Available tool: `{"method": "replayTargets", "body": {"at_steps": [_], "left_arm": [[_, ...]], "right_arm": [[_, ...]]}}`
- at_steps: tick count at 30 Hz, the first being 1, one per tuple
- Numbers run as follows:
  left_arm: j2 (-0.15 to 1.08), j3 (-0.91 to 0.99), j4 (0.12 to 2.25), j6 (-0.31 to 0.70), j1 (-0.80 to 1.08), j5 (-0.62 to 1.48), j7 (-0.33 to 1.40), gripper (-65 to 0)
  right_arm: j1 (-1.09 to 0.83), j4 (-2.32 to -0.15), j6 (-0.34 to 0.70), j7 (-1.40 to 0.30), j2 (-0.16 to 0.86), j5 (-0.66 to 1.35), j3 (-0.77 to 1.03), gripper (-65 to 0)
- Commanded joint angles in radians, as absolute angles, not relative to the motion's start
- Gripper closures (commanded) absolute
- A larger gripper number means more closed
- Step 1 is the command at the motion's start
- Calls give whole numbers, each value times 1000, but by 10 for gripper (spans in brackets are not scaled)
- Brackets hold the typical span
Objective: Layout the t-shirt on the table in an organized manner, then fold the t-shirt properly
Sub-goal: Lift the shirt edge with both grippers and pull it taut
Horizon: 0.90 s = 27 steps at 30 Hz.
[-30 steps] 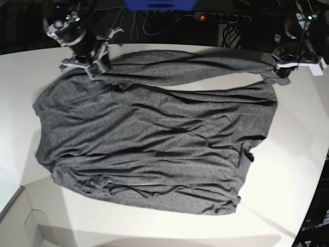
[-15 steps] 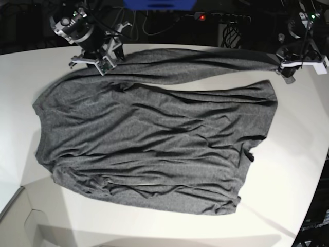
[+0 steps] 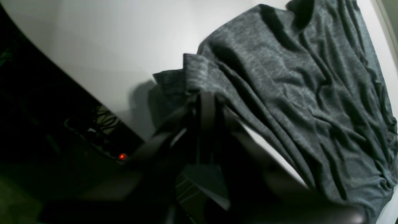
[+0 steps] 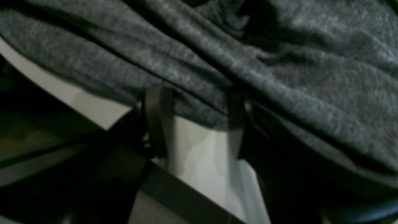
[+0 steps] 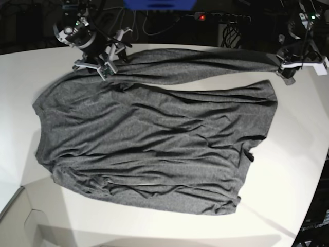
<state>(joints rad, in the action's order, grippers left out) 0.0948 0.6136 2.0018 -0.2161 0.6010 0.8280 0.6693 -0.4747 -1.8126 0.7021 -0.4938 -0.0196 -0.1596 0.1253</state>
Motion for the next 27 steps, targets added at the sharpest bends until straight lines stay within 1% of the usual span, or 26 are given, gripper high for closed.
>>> {"method": "replayTargets", "body": {"at_steps": [1,12,20,27], "left_arm": [[102,618,2017,-209,607,832,654,0],[102,618,2017,-209,599,832,654,0],[102,618,2015,-209,593,832,654,0],[102,618,2015,-209,593,832,654,0]], "right_arm": [[-472,-1827,698,-476,-16,-150,140,-288],[-427,-1819,698,-475,-16,-150,234,-290],[-412,-1816,698,-475,-1,-150,240,-290],[-415,-1755,698,-475,12,-150,237,-289]]}}
